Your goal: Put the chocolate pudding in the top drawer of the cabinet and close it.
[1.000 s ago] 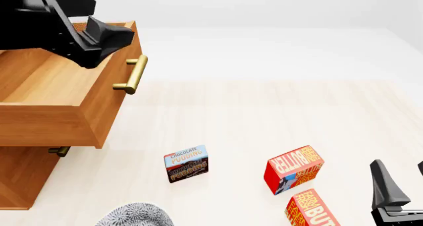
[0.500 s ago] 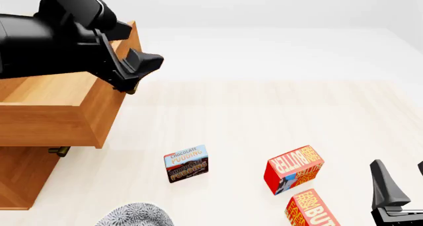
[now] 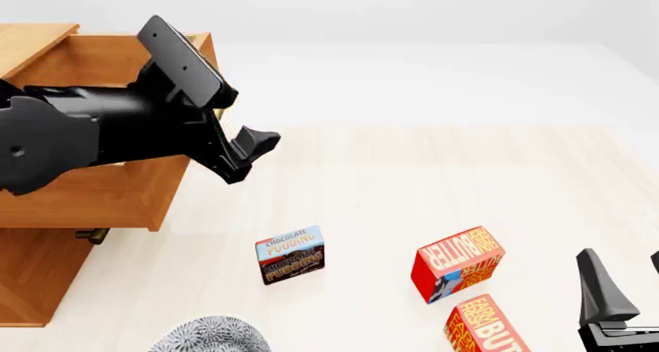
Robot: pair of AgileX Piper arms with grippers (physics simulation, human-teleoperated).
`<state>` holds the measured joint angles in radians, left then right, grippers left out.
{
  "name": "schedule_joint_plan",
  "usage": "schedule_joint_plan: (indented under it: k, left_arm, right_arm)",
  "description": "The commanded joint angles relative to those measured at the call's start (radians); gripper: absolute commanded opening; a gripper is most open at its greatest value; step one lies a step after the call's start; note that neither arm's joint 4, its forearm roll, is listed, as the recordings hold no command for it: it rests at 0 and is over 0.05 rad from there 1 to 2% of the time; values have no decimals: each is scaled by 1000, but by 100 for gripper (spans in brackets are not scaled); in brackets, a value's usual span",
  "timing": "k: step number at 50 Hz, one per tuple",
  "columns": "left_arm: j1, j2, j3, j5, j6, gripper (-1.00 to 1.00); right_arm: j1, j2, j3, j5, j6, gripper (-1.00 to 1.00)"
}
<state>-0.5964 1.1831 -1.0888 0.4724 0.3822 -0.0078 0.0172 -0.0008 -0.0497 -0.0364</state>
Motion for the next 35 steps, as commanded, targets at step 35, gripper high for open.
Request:
schedule_joint_plan:
  k: [35]
  left_arm:
    - [-13,95,179,-183,18,100]
  right_arm:
    - [0,0,0,0,0,100]
